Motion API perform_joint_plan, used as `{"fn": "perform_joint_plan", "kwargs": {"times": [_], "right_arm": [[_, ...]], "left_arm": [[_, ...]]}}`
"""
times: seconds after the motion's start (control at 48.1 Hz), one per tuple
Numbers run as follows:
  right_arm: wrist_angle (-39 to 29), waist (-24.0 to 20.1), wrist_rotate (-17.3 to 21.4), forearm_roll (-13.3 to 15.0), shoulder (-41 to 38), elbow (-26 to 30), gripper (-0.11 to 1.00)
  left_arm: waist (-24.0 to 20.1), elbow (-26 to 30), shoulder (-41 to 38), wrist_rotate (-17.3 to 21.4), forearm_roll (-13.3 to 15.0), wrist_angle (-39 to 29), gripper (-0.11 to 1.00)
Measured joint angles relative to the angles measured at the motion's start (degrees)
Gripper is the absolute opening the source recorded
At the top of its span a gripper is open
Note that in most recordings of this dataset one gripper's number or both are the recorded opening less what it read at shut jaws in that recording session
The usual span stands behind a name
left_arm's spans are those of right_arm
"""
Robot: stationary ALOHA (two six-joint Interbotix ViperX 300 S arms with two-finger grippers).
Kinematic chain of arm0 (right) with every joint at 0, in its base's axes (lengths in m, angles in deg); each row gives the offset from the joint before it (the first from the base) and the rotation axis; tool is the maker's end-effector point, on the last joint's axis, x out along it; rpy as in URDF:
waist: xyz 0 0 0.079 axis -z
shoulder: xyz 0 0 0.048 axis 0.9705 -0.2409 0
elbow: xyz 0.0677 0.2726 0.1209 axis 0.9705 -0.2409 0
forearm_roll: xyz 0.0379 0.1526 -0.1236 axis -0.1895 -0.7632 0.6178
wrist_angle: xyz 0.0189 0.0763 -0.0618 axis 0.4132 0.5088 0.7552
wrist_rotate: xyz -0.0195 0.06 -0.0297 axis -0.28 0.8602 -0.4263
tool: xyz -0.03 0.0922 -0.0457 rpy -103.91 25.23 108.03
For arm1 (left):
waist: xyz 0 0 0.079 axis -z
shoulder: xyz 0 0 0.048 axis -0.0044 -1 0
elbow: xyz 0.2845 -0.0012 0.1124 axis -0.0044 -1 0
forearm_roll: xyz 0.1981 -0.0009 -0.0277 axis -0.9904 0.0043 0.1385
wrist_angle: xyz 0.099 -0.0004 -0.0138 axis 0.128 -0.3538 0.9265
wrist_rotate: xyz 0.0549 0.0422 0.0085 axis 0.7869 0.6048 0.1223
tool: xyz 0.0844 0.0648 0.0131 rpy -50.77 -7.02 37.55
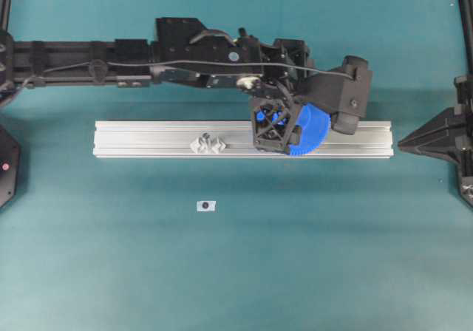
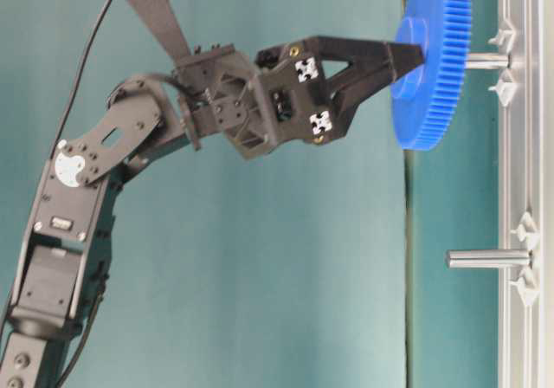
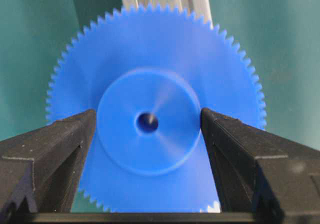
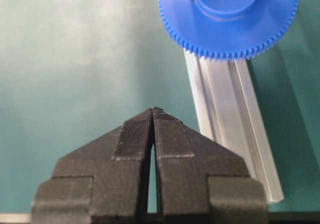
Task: Find the location of the shaft and insert the large gear.
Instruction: 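Align the gear's center hole above the right shaft with the left gripper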
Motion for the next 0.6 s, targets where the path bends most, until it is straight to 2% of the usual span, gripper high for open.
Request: {"fn": "perform_joint_plan", "kwargs": {"times": [0.291,0.603], "right_arm": [[0.0,0.09,0.0,0.0,0.0,0.0,0.04],[0.0,0.0,0.0,0.0,0.09,-0.09,0.04]], "left_arm": [[0.0,0.7,-0.44,-1.32,0.0,-3.34,0.82],[0.0,1.23,-0.53,-2.11,0.0,-4.04,0.82]]}}
